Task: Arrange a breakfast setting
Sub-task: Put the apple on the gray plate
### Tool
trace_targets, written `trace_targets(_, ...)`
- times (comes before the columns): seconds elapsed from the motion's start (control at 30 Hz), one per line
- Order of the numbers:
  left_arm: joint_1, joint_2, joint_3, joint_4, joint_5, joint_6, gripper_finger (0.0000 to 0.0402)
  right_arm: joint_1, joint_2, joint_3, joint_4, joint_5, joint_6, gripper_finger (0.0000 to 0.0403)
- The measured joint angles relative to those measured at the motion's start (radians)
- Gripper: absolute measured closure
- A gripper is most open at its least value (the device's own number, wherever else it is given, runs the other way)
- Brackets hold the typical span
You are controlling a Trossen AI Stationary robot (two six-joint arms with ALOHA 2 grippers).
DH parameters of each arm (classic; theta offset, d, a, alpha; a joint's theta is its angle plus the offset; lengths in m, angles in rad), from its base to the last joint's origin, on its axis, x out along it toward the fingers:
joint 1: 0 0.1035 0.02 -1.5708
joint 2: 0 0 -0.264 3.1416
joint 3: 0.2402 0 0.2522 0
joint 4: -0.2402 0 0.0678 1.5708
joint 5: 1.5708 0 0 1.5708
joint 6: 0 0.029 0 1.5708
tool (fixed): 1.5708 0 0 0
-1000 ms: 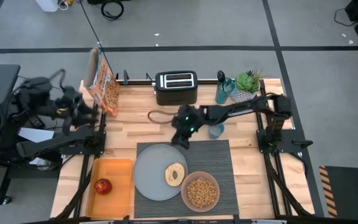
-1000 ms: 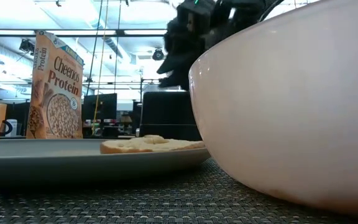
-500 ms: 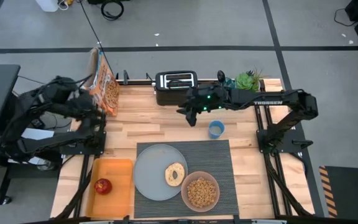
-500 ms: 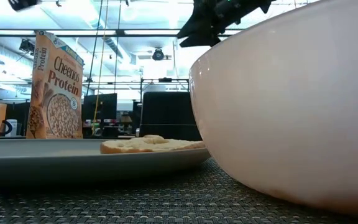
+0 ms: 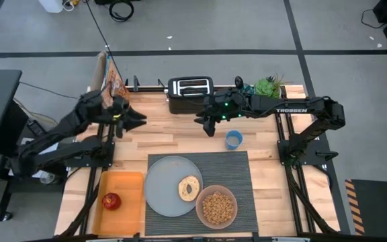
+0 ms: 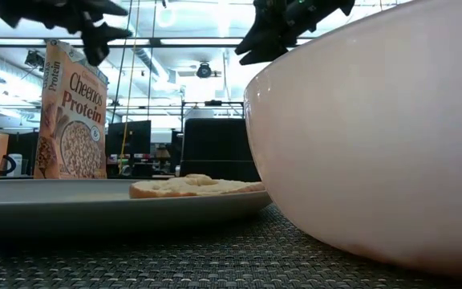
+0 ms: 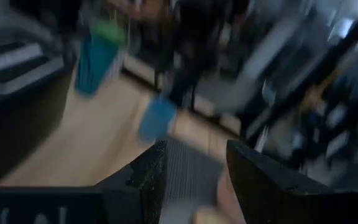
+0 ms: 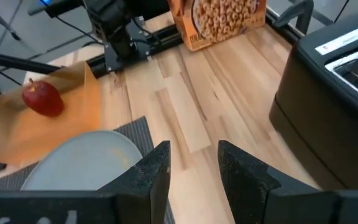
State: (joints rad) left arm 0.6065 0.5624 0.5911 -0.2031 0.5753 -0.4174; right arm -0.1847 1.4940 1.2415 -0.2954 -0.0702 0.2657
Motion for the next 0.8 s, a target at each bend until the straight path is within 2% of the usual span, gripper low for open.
trace_targets(0.17,-0.01,-0.073,-0.197,0.406,-0.11,-0.229,0.0254,0.0,0.0,0.0,-0.006,0.0,0.001,0.0262)
trace_targets(0.3,-0.055,-0.108,-0.343,0.592,-0.205,-0.314,0.0269,0.0,0.0,0.0,-0.004,0.006,0.001,0.0262)
trace_targets(0.4,-0.091,-0.114,-0.404,0.675,-0.257,-0.33,0.0277,0.0,0.0,0.0,0.001,0.006,-0.001,0.0262)
trace_targets(0.6,-0.186,-0.111,-0.416,0.634,-0.309,-0.275,0.0292,-0.003,0.0,0.0,0.011,0.017,-0.006,0.0262)
trace_targets(0.8,-0.412,-0.092,-0.306,0.437,-0.481,-0.141,0.0306,-0.003,0.0,0.0,0.012,0.018,0.001,0.0262)
